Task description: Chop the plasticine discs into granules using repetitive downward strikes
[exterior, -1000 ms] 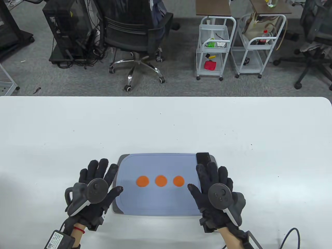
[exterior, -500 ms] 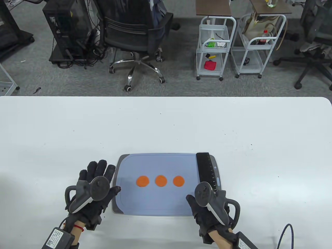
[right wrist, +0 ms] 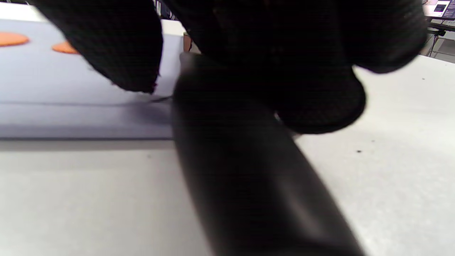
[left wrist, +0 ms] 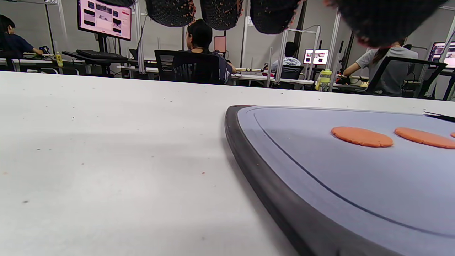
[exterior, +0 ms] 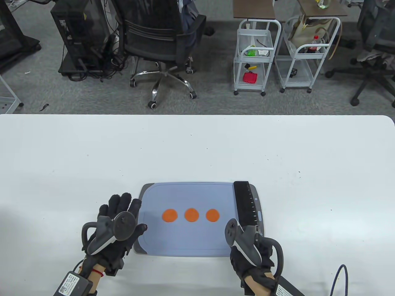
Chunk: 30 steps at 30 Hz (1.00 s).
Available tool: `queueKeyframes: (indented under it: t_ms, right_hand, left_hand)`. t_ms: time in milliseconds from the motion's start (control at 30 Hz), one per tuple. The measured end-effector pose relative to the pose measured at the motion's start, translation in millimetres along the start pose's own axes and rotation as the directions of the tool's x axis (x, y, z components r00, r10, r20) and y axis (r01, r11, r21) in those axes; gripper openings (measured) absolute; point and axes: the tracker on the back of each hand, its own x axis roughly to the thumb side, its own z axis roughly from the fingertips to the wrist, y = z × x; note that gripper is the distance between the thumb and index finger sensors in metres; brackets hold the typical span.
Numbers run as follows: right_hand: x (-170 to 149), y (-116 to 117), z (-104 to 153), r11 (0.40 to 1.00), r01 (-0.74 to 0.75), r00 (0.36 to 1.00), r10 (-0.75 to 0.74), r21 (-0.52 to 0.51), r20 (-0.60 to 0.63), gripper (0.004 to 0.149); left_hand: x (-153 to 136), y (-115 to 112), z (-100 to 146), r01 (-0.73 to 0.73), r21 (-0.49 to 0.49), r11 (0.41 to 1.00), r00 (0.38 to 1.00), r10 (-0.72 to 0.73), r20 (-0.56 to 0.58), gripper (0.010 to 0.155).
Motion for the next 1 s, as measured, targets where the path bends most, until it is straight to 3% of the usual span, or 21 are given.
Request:
queueKeyframes:
  t_ms: [333, 533, 600, 767, 933, 1000]
  right_hand:
    - [-3.6, -3.9, -3.3, 1.0, 0.021, 1.0, -0.021, 0.014, -0.02, 0.069]
    - [-23.1, -17.0, -5.9, 0.989, 0.15, 0.985, -0.15, -0.006, -0.086, 0.068]
    - [-39.9, -21.9, -13.2, 0.962, 0.274, 0.956, -0.27, 0.021, -0.115, 0.066]
    - [-69.3, -35.8, -21.8, 0.862, 0.503, 0.853, -0.506, -0.06, -0.126, 0.063]
    - [-67.1, -30.2, -21.2, 0.786, 0.605, 0.785, -0.616, -0.128, -0.069, 0.06]
    - [-61.5, -25.1, -20.2, 0.762, 0.645, 0.759, -0.648, -0.054, -0.065, 0.056]
  left_hand:
    - [-0.5, 1.6, 1.4, 0.033, -0.009, 0.999, 0.999, -0.033, 0.015, 0.08]
    - [-5.3, 5.8, 3.6, 0.021, 0.006, 1.0, 1.0, -0.021, 0.007, 0.08]
    - [-7.1, 7.7, 3.4, 0.01, 0.011, 1.0, 1.0, -0.01, 0.0, 0.08]
    - [-9.7, 10.6, 4.3, 0.004, 0.019, 1.0, 1.0, -0.004, -0.009, 0.08]
    - [-10.9, 10.3, 4.2, 0.006, 0.003, 1.0, 1.0, -0.006, -0.012, 0.08]
    - [-11.0, 9.2, 4.1, 0.009, -0.007, 1.0, 1.0, -0.009, -0.01, 0.08]
